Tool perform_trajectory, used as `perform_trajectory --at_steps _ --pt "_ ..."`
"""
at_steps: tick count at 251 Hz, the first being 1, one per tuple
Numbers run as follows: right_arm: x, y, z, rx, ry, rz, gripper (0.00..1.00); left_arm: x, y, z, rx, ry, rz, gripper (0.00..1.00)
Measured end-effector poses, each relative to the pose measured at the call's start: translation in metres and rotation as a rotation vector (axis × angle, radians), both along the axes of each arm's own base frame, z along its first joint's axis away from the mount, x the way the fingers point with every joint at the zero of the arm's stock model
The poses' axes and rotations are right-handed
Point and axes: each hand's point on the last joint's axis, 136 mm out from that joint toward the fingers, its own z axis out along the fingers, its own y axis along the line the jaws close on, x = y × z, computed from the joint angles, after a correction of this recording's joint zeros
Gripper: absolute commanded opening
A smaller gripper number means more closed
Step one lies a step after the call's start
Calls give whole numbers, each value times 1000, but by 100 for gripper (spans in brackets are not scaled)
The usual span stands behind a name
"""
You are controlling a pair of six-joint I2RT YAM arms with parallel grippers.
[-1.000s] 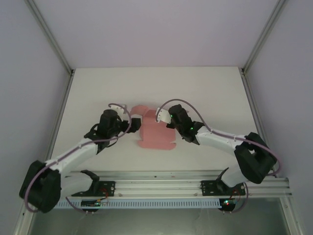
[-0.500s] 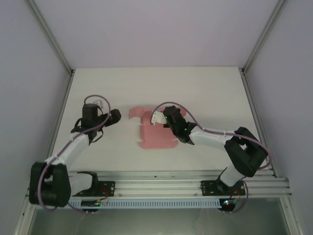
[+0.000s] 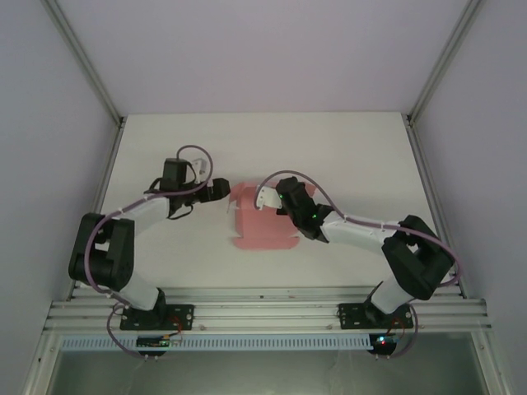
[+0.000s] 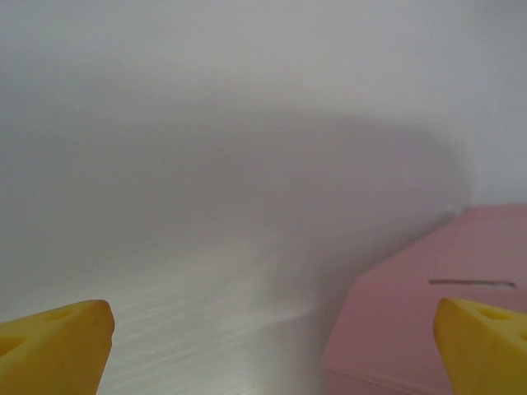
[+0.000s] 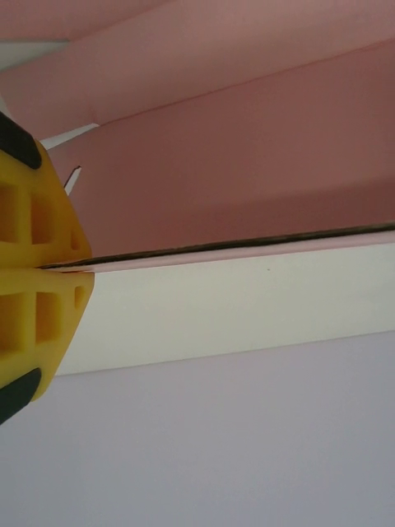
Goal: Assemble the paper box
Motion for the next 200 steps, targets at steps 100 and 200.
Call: perform_trajectory --at_steps 100,200 --pt "1 -8 -2 9 19 -45 0 -19 -56 8 -48 -56 -178 97" --pt "-1 -11 -2 2 28 -47 0 -22 -48 -2 49 -64 -162 96"
